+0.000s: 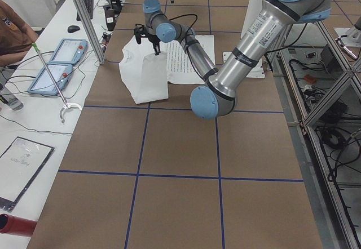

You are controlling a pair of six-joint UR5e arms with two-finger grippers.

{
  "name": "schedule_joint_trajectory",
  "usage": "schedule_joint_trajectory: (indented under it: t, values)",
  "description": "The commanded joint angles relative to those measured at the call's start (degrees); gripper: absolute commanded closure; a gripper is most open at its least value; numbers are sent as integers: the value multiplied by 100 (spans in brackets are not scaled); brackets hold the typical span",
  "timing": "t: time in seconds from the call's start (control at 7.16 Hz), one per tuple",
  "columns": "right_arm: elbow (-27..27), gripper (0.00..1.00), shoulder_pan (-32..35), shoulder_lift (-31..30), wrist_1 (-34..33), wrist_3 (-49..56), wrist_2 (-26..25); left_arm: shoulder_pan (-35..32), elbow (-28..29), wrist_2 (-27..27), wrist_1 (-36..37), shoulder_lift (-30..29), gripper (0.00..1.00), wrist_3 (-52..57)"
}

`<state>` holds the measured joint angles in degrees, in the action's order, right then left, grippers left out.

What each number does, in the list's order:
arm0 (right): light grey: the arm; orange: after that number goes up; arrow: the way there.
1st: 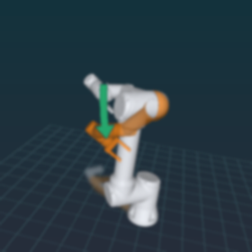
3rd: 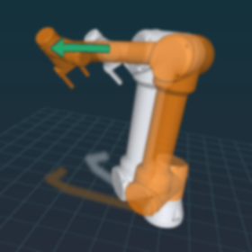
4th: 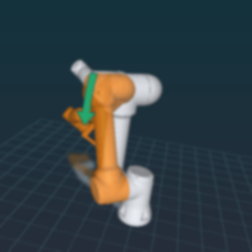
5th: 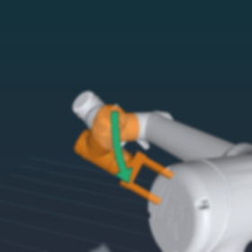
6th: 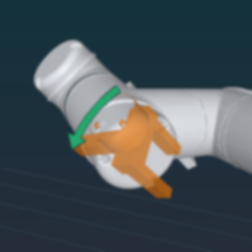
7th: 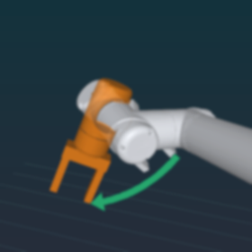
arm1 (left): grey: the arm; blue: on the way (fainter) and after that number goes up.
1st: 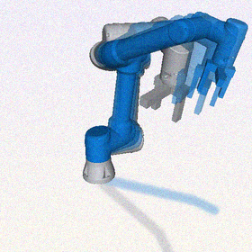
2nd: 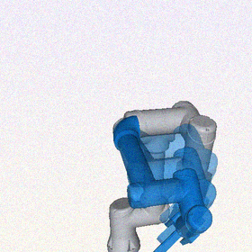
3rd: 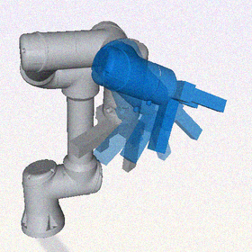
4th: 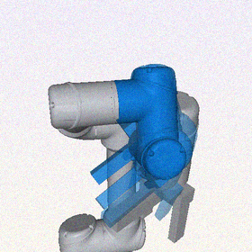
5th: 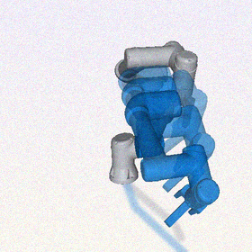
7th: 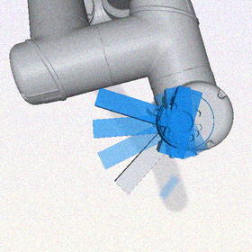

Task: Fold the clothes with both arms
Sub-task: 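Fold the sleeve with the left gripper across the shirt toward the collar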

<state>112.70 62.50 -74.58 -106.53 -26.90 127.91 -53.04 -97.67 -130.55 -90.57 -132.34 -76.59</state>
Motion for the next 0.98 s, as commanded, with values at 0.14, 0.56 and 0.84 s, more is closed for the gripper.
schedule_joint_trajectory:
  t: [0.14,0.56,0.84]
  values:
    - [76,0,25,-231,26,70,15,-127,2201,-348,-1985,-1842,100,-1872]
    - [42,0,236,-549,123,519,15,329,3024,-331,-2814,-2498,100,-2464]
    - [15,0,228,-566,123,502,15,610,3069,-235,-2869,-2586,100,-2536]
